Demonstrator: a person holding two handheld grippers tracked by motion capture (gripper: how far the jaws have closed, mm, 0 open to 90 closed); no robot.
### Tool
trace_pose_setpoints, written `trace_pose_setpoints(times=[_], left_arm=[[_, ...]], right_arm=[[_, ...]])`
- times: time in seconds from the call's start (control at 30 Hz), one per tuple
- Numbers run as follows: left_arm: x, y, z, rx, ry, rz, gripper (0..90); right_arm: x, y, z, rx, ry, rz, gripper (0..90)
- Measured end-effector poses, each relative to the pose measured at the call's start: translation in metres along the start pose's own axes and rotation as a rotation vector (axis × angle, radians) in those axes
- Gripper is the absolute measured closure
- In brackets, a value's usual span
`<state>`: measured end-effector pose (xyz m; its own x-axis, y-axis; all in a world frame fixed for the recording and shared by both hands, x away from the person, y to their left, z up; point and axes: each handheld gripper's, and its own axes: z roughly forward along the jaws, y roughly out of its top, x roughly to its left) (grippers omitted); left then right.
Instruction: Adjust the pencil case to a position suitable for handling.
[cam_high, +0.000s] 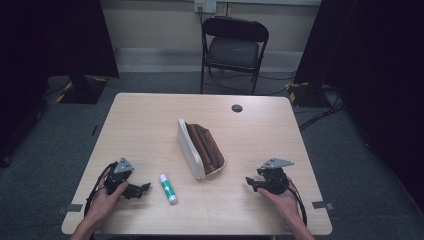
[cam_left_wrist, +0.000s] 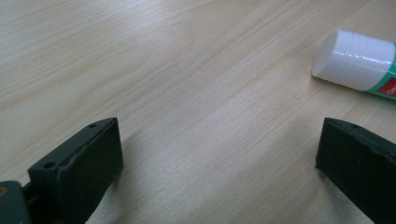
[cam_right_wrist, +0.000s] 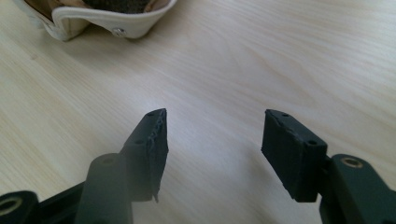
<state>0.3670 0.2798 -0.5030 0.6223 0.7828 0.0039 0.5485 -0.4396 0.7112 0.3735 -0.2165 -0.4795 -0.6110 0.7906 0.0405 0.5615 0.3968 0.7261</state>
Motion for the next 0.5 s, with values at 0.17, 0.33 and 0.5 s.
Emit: trace_pose_setpoints(times=[0.17,0.33,0.5], left_arm=[[0.0,0.0,0.0,0.0,0.0,0.0,0.1],[0.0,0.0,0.0,0.0,0.002,-0.003,0.1],[-0.001,0.0,0.0,-0.002,0.0,-0.008,0.2]], right_arm=[[0.005,0.012,0.007,-0.026,0.032,-0.013,44.7],[0.008,0.027,0.02,-0.08,0.064,0.004,43.6],[0.012,0.045,0.038,-0.078,0.09,-0.023,41.5]])
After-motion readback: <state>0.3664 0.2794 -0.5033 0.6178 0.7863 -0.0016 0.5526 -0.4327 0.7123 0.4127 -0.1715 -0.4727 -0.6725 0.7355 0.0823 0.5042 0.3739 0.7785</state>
